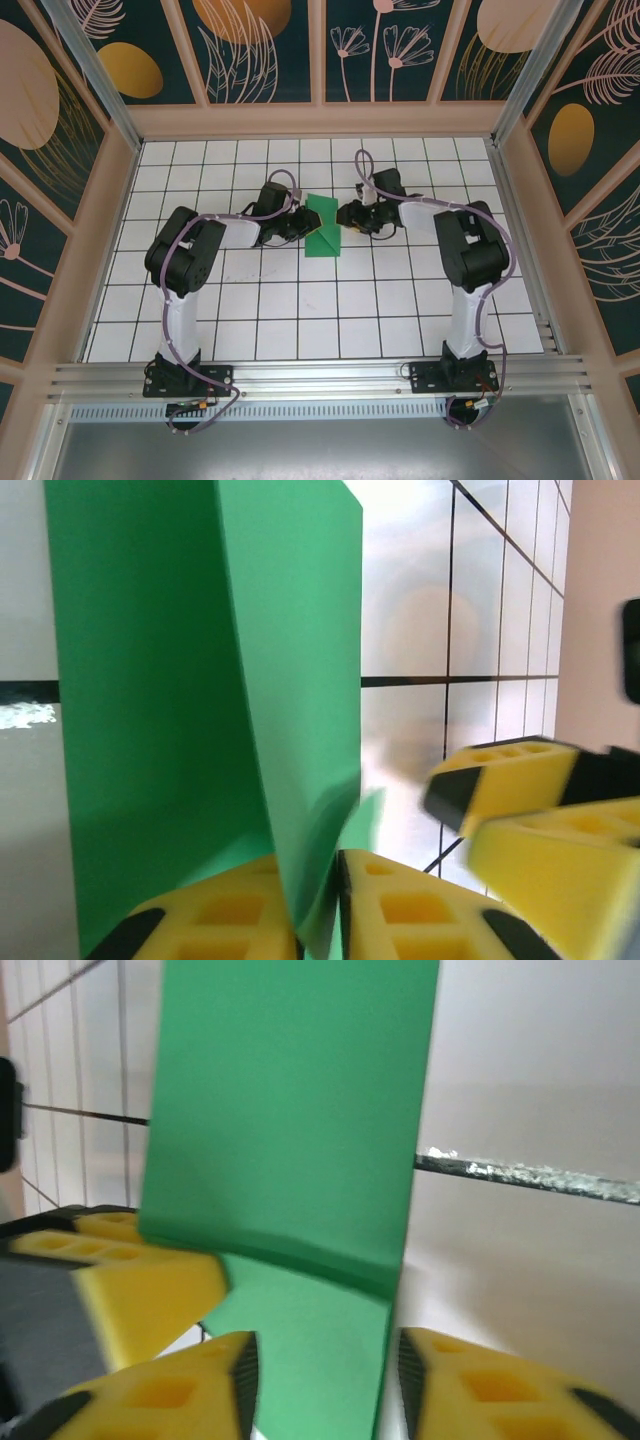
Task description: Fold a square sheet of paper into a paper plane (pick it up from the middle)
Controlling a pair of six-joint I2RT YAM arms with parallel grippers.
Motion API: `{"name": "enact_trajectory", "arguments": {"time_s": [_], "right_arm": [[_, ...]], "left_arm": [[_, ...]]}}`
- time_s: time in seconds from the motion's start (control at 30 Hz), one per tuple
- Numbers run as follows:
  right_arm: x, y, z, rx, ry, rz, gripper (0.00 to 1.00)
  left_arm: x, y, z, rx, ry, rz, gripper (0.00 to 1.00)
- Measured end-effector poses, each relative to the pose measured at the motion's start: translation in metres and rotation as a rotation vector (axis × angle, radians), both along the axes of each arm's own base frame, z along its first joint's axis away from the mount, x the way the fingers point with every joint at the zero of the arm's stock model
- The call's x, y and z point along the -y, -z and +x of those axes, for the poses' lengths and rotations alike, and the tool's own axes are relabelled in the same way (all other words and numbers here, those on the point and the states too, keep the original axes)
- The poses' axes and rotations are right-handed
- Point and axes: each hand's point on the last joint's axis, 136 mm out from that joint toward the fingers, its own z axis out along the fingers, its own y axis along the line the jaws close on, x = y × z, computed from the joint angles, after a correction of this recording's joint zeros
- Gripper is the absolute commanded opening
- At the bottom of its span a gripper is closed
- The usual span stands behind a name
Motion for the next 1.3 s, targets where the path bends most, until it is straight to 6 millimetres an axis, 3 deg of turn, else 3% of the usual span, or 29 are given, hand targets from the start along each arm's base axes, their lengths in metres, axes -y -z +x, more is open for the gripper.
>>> {"name": "enact_trajectory", "arguments": {"time_s": [0.23, 0.33, 0.43, 0.7, 0.83, 0.97, 1.03, 1.3], "right_arm": [[0.036, -0.059, 0.005, 0.147, 0.146, -0.001, 0.76], [0.049, -0.076, 0.004, 0.203, 0.196, -0.009, 0.99], [0.057, -0.084, 0.000, 0.244, 0.223, -0.024, 0.99], [0.084, -0.098, -0.003, 0.325, 0.347, -0.096, 0.99], [0.102, -0.108, 0.001, 0.366, 0.438, -0.121, 0.98], [0.114, -0.103, 0.002, 0.359, 0.498, -0.138, 0.97], [0.118, -0.099, 0.002, 0.346, 0.517, -0.146, 0.97], [0.145, -0.088, 0.003, 0.299, 0.589, -0.172, 0.96]], "left_arm": [[-0.008, 0.005, 0.002, 0.026, -0.002, 0.073, 0.06], [-0.016, -0.003, 0.000, 0.048, -0.006, 0.128, 0.06], [-0.028, -0.027, 0.000, 0.100, -0.021, 0.195, 0.06], [-0.072, -0.124, 0.007, 0.311, -0.121, 0.435, 0.06], [-0.096, -0.145, 0.012, 0.363, -0.191, 0.618, 0.06], [-0.117, -0.145, 0.016, 0.364, -0.254, 0.839, 0.06], [-0.124, -0.134, 0.020, 0.349, -0.277, 0.953, 0.06], [-0.126, -0.056, 0.017, 0.258, -0.210, 1.353, 0.06]]}}
